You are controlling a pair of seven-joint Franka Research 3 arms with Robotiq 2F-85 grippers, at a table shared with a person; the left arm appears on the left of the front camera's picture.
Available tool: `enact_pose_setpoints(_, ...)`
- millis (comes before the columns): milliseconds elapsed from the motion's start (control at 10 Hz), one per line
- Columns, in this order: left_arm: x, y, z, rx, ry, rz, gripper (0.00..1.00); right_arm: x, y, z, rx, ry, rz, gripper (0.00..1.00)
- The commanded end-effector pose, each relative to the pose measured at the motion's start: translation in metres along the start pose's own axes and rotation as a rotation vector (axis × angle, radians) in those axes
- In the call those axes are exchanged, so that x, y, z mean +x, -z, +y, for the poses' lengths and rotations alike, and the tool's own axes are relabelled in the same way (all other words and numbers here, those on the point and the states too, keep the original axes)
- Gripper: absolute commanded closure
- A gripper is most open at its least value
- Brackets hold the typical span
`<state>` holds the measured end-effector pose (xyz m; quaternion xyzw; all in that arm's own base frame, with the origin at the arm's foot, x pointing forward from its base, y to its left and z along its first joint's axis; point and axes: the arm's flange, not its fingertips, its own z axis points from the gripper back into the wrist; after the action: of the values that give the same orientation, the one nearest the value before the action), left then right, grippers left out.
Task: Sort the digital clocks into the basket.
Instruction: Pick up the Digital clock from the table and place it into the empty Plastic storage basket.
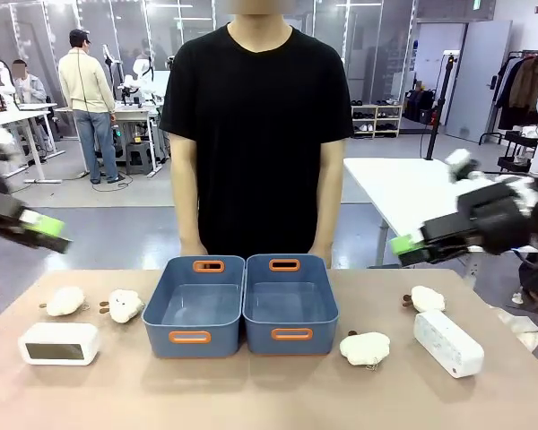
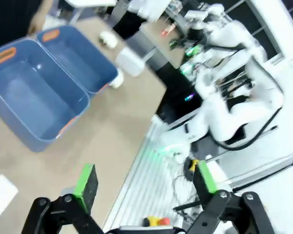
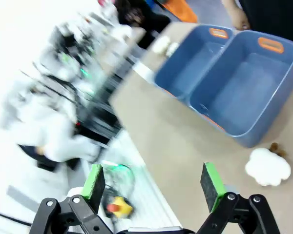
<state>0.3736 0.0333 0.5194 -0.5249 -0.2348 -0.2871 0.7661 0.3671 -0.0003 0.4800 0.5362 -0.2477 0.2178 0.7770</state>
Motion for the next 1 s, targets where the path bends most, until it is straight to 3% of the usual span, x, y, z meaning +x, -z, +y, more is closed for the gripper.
enact_pose_setpoints(0, -0.05, -0.064, 0.022, -0.052, -0.069, -0.135, 0.0, -0.045, -0.063, -0.033, 0.058, 0.146, -0.135, 0.0)
enact_pose_setpoints(300, -0.138, -0.164, 0.025, 0.079, -0.171, -0.379, 0.0, -0.12, -0.167, -0.042, -0.029, 0.273, -0.4, 0.0)
enact_pose_setpoints(400, -0.155, -0.18, 0.026, 0.117, -0.205, -0.435, 0.0, -0.133, -0.184, -0.044, -0.054, 0.285, -0.444, 0.0)
enact_pose_setpoints(700, -0.156, -0.19, 0.03, 0.176, -0.238, -0.496, 0.0, -0.127, -0.184, -0.047, -0.09, 0.279, -0.433, 0.0)
enact_pose_setpoints(800, -0.181, -0.202, 0.025, 0.156, -0.245, -0.465, 0.0, -0.145, -0.217, -0.049, -0.08, 0.321, -0.482, 0.0)
enact_pose_setpoints(900, -0.181, -0.202, 0.025, 0.156, -0.245, -0.465, 0.0, -0.145, -0.217, -0.049, -0.08, 0.321, -0.482, 0.0)
